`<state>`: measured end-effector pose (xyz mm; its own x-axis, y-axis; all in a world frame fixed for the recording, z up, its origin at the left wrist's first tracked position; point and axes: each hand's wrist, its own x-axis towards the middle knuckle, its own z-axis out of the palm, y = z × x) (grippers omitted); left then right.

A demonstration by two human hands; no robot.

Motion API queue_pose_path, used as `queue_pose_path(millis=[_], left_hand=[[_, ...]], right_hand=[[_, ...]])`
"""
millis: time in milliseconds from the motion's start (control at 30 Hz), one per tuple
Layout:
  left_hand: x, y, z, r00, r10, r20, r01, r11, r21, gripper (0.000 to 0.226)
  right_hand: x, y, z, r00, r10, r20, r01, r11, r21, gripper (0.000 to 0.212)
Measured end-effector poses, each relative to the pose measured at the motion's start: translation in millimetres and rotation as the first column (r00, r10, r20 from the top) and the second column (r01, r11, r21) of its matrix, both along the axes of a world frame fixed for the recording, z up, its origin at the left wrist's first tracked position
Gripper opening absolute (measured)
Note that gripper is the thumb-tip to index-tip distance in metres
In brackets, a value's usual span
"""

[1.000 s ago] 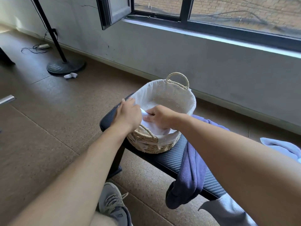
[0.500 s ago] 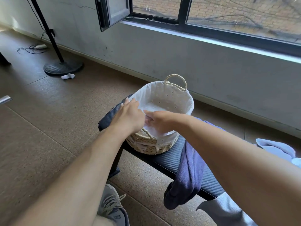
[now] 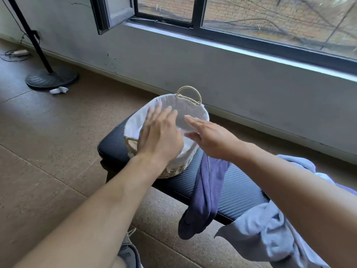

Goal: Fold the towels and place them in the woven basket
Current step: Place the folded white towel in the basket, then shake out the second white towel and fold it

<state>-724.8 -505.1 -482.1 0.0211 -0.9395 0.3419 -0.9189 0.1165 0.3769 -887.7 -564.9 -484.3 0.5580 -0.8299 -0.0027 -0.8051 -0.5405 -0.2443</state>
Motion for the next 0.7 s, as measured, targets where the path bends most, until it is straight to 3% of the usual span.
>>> queue_pose_path(millis=[167,233,300,433,500,700], left_hand=[[-54,17,-12,0.979,-0.206,0.009,0.206,0.977,-0.049,0.052],[-71,30,-14,0.97,-0.24,0.019,0.237,0.966,0.107,0.045],[-87,42,-21,0.961,-0.241,0.132,0.188,0.927,0.324,0.034],[-104,48,-48,0.941,-0.214,0.262,0.035,0.831,0.554,0.046],[-107,45,-56,0.951,-0.178,0.252,-0.001,0.815,0.579,0.047],[-111,37,-58,0.952,-0.215,0.22,0.057,0.826,0.561,0.018]], right_hand=[[-74,34,-2,0.977,-0.197,0.087,0.199,0.98,-0.025,0.063],[-99,44,-11,0.959,-0.277,0.065,0.278,0.961,-0.004,0.062],[-114,54,-23,0.946,-0.32,0.044,0.319,0.947,0.026,0.063],[-126,69,-53,0.93,-0.369,0.008,0.366,0.924,0.108,0.062],[-126,73,-61,0.94,-0.34,-0.024,0.339,0.927,0.162,0.061],[-134,75,-60,0.943,-0.327,-0.057,0.331,0.915,0.231,0.06]])
